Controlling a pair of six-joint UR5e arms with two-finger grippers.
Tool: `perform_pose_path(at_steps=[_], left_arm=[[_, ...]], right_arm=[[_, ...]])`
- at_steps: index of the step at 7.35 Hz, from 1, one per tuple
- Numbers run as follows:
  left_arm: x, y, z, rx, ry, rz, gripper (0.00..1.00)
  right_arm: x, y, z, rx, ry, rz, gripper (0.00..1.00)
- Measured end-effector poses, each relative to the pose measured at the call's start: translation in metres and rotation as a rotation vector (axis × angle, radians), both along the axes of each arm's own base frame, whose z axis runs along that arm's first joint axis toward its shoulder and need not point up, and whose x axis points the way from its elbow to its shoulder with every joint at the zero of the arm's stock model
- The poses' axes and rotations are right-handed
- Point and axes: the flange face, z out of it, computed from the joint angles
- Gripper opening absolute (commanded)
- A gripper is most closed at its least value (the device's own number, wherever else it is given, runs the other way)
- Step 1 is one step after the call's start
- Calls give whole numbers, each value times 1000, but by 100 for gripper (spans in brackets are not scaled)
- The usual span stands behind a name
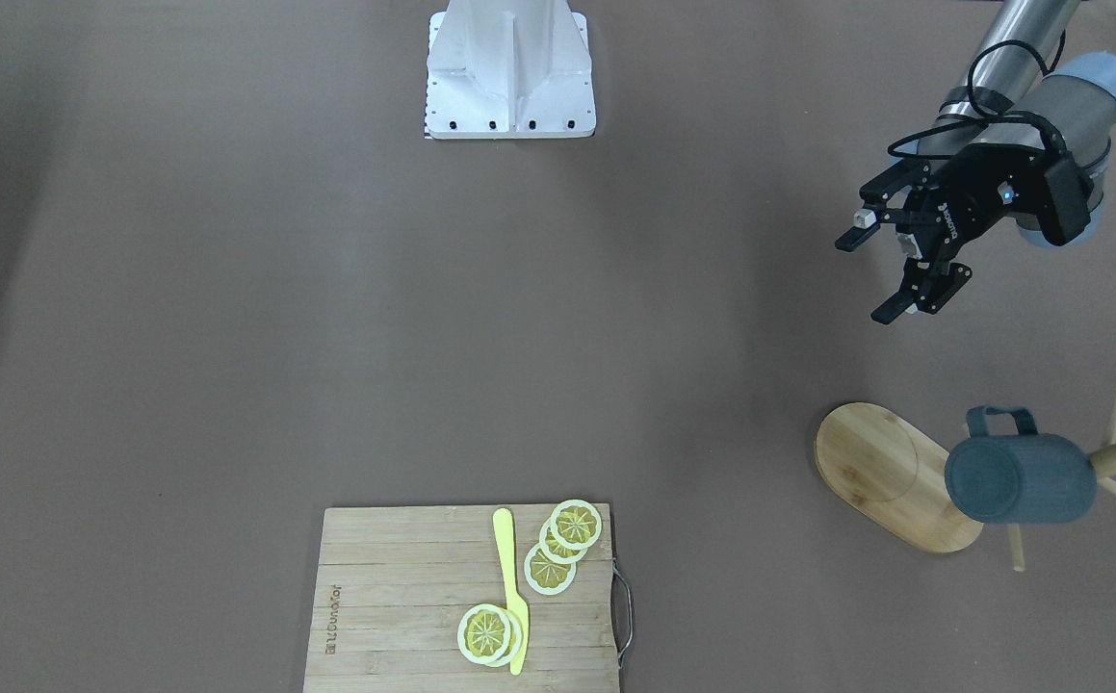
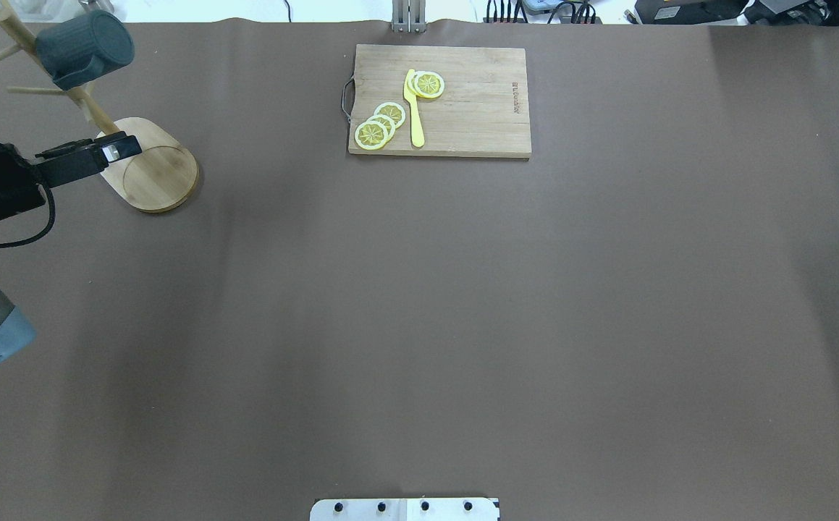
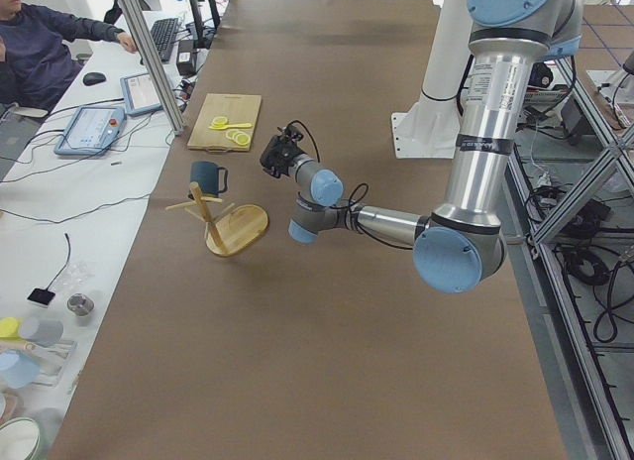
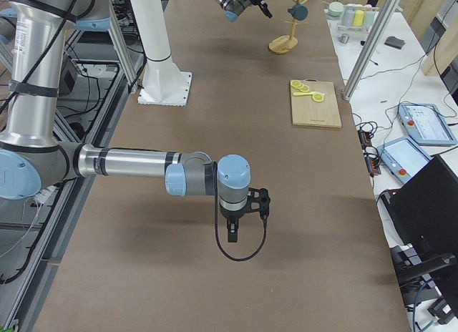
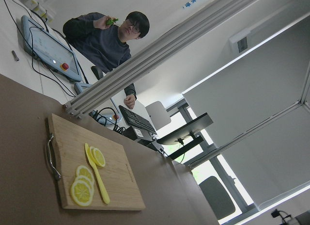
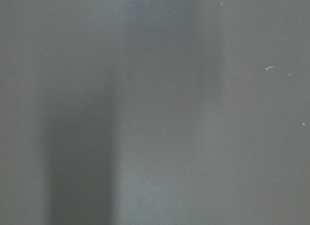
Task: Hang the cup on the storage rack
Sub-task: 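Open the left gripper and pull it back from the rack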
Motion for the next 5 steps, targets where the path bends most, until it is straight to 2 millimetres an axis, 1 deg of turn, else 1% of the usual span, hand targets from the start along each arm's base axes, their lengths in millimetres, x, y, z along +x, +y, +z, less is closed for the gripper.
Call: perform_pose_path(at_steps=[1, 2, 3, 5], left_arm=[[-4, -6, 7, 61, -116, -57, 99], [-13, -11, 18, 101, -235, -109, 99], [-24, -13, 33, 125, -354, -145, 99], [-53, -26, 52, 156, -574, -166, 99]], right_arm=[[0, 0, 0, -1, 0, 0, 100], [0, 0, 0, -1, -1, 1, 100], [0, 0, 0, -1, -1, 1, 100], [0, 0, 0, -1, -2, 2, 100]])
